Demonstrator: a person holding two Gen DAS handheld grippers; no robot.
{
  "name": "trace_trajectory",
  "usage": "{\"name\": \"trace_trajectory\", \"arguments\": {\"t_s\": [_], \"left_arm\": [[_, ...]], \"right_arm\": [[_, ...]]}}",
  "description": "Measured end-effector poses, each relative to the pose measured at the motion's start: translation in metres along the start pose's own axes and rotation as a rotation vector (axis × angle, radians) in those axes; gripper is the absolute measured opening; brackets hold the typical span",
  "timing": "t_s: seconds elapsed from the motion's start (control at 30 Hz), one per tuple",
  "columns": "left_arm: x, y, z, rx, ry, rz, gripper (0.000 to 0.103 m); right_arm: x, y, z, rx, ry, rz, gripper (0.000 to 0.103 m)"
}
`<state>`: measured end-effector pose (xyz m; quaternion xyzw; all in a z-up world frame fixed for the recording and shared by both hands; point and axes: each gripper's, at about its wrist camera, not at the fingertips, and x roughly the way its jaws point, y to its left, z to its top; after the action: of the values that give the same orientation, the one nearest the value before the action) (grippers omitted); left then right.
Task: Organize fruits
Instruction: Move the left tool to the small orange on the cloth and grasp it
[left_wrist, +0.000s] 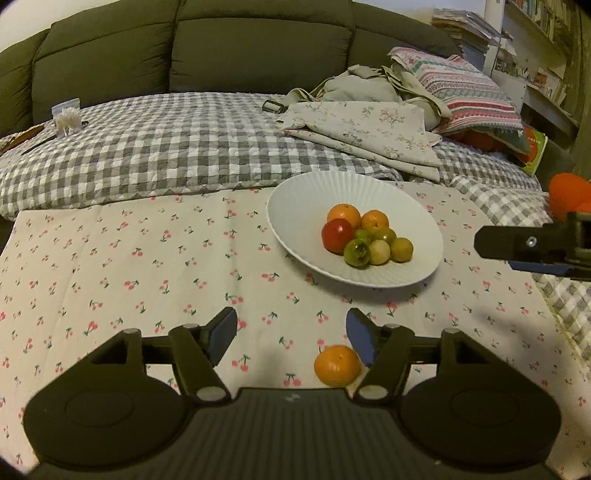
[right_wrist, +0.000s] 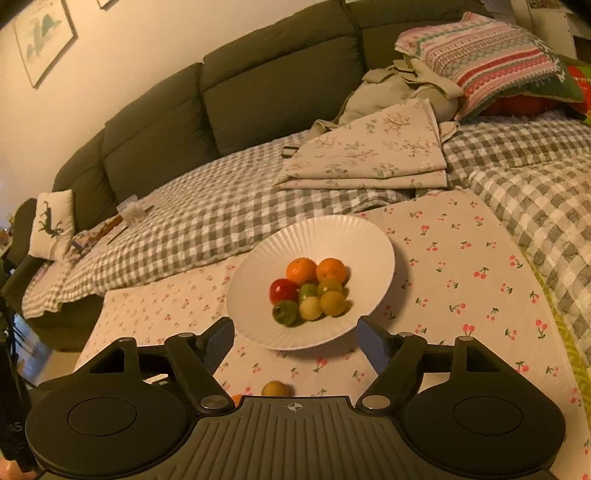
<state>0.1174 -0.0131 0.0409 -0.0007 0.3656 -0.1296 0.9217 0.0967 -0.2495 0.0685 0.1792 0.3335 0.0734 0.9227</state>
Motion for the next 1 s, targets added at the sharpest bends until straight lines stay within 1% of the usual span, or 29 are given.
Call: {"name": "trace_trajectory", "arguments": {"t_s": [0.17,0.27,0.33,0.43,0.57,0.73,0.77,0.87,0.93,1.0], "left_arm": [[-0.009,0.0,-0.008,-0.01,0.005,-0.015,0.067],[-0.012,-0.002,-0.015,-0.007,0.024,-0.029,0.07],[-0.012,-0.007,-0.021,0.009,0.046,-0.053,0.071],[-0.008,-0.017,-0.029,0.066,0.073,-0.08,0.071],[0.001,-0.026,-0.034,0.114,0.081,-0.067,0.071],[0.015,-0.027,-0.038,0.116,0.073,-0.064,0.07],[0.017,-0.028,-0.038,0.122,0.069,-0.06,0.07],[0.025,-0.029,-0.037,0.128,0.065,-0.056,0.063],[0.03,-0.029,-0.037,0.127,0.072,-0.064,0.054],[0.035,-0.03,-0.038,0.133,0.078,-0.064,0.05]], "right_arm": [[-0.007,0.005,-0.006,-0.009,0.008,0.002,0.075],[-0.012,0.006,-0.01,-0.004,0.009,0.002,0.076],[-0.015,0.005,-0.013,0.001,0.012,-0.001,0.079],[-0.019,0.006,-0.019,-0.018,0.011,-0.016,0.08],[-0.017,0.006,-0.022,-0.027,0.024,-0.016,0.081],[-0.008,0.004,-0.026,-0.037,0.043,-0.036,0.082],[-0.006,0.003,-0.027,-0.039,0.048,-0.042,0.082],[-0.002,0.0,-0.027,-0.038,0.058,-0.051,0.082],[0.0,-0.001,-0.028,-0.04,0.063,-0.053,0.082],[0.003,0.0,-0.029,-0.045,0.071,-0.057,0.082]]}}
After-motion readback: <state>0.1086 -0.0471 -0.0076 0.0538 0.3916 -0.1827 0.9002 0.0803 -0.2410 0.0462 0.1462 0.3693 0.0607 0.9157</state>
